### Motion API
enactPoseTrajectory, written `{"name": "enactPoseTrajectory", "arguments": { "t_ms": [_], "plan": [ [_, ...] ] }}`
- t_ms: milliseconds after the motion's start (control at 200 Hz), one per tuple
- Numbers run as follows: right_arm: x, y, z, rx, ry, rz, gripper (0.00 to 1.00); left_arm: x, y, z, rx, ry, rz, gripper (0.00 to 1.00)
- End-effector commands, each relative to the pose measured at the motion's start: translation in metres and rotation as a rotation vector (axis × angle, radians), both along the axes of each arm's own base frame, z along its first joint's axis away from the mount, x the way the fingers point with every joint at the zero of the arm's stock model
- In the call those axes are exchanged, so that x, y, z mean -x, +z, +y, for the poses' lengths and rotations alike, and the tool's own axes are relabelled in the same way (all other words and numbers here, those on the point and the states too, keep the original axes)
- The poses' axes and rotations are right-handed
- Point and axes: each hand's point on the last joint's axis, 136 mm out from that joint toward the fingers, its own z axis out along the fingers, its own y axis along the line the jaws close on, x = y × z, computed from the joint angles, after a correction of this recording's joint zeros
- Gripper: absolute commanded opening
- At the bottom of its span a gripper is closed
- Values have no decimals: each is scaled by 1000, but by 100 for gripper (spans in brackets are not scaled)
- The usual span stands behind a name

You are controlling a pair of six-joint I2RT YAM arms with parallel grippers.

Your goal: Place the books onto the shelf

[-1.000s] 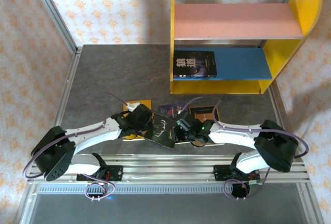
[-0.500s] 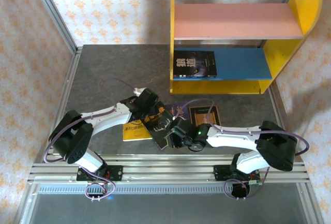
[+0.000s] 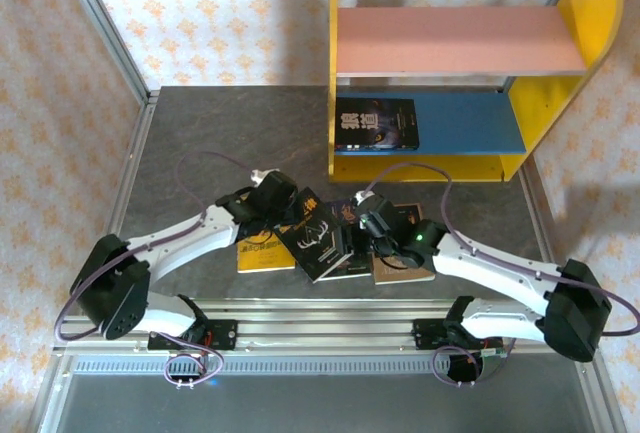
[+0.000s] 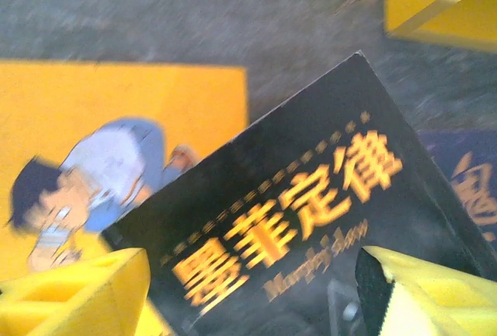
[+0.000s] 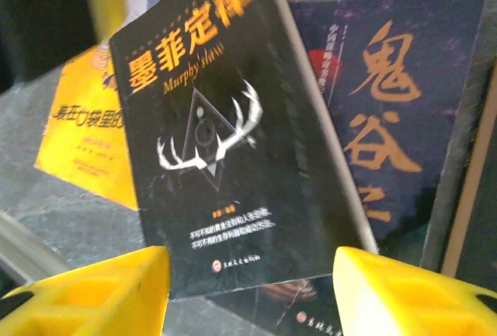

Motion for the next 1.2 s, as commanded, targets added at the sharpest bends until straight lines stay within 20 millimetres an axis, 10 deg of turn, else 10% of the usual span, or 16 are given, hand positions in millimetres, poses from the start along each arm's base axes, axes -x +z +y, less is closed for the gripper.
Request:
{"name": "enactPoseTrajectory", "arguments": {
  "t_ms": [0, 576, 1196],
  "plan": [
    [-15, -1, -2, 89, 23, -33, 60, 24, -8, 17, 9, 50, 46, 74],
    [-44, -59, 25, 206, 68, 61, 61, 58, -25, 24, 180, 107, 60, 74],
    [6, -46, 72, -86, 257, 193, 54, 56, -44, 18, 157, 96, 111, 74]
  ]
}}
